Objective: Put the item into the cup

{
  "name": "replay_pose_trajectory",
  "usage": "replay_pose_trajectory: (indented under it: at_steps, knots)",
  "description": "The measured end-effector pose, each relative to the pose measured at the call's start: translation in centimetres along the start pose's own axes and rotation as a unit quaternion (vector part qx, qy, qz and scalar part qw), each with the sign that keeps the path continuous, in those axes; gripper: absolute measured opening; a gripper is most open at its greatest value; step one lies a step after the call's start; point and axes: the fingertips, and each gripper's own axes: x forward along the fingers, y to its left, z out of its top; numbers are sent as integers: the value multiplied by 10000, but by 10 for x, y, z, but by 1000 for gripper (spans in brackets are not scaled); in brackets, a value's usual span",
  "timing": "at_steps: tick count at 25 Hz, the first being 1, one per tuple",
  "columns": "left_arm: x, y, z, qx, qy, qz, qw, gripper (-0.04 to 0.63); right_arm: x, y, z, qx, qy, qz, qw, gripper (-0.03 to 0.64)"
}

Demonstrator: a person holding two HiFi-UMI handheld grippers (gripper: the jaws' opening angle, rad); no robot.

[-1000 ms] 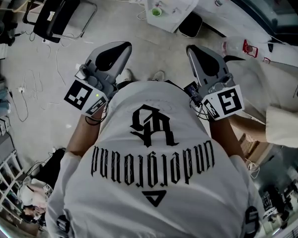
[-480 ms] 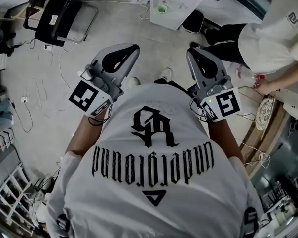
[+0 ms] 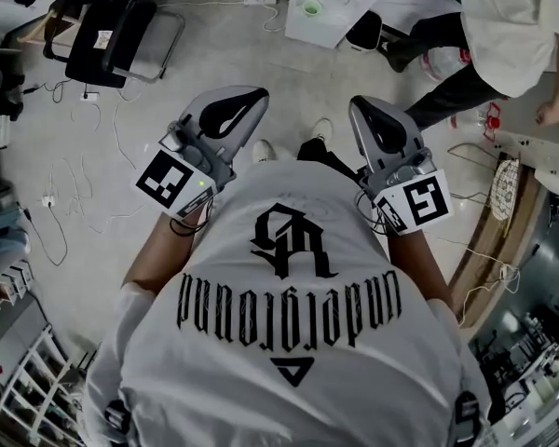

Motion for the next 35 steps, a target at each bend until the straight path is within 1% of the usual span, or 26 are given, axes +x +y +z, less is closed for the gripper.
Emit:
replay_pose_trajectory:
  at_steps: [6,10,14,18,23,27,35]
  knots:
    - [-15,-18,-13,-98,55,-246,9996,14,-16,29,-2,-27,-42,-140,9999,21]
    - [-12,-41,-8,12,-9,-258,9997,14,-40,31,-1,-126,-119,-127,9998,21]
    - [-3,-66,-3,123,-121,-113,9998,14,-64,25,-5,-241,-106,13,9997,21]
    - [5,-92,-6,90,-195,116,9997,14,-90,21,-12,-341,-67,253,9991,21]
    - [23,-137,-13,50,-180,294,9994,14,-139,14,-23,-381,-5,478,9981,21]
    - [24,-171,-22,84,-140,398,9991,14,-171,16,-40,-311,52,593,9977,21]
    - [19,-209,-38,16,-63,559,9984,14,-202,22,-57,-255,81,732,9970,21]
